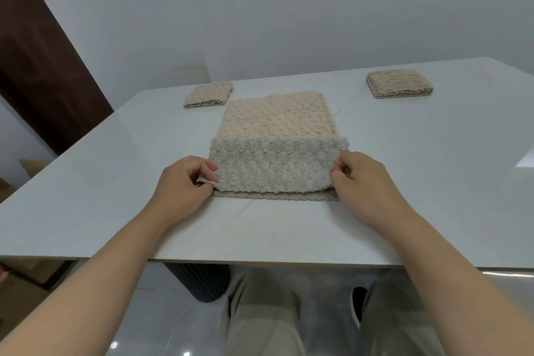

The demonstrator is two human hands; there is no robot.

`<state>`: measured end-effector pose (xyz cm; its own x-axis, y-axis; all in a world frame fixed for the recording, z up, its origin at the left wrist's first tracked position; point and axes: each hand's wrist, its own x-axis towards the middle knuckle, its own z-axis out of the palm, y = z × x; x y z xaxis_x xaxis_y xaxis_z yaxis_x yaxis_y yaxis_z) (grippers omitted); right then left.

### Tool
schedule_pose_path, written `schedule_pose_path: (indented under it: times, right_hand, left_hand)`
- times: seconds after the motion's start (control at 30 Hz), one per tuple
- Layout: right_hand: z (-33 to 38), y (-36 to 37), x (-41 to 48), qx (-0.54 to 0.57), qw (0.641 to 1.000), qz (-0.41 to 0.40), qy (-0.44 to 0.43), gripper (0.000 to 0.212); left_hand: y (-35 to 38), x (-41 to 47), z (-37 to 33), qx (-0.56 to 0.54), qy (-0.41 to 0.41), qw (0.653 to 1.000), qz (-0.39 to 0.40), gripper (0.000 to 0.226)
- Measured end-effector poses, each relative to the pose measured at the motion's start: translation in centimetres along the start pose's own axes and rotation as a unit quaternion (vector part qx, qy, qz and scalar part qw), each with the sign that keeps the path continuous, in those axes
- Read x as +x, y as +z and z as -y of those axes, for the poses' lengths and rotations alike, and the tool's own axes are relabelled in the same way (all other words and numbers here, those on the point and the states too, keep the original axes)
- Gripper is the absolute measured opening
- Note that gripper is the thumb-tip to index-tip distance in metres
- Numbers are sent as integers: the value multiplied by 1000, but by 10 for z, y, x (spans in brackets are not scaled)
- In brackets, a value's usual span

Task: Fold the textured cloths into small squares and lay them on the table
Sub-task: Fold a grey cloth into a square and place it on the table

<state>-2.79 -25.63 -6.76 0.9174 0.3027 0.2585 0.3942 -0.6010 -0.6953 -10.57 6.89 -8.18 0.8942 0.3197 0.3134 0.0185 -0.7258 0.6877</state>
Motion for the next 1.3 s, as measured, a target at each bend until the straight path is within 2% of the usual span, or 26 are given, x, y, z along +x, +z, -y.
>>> schedule_pose_path:
  times: [0.63, 0.83, 1.0, 1.17, 1.3]
  right_hand:
    - [-11, 20, 4, -108, 991, -47, -61, 18]
    - [-9, 19, 2, -133, 988, -69, -45, 16]
    - [-7, 20, -3, -163, 984, -69, -32, 23]
    - [-4, 16, -5, -256, 964, -75, -17, 24]
    - [-4, 17, -7, -255, 962, -91, -27, 31]
  left_hand:
    - [-1, -6, 6, 31, 53, 998, -4, 28]
    - [-3, -4, 6, 31, 37, 999, 4, 31]
    - [-1, -5, 5, 47, 33, 998, -1, 29]
    - [2, -6, 4, 52, 22, 998, -41, 29]
    - [2, -6, 3, 68, 22, 997, -42, 20]
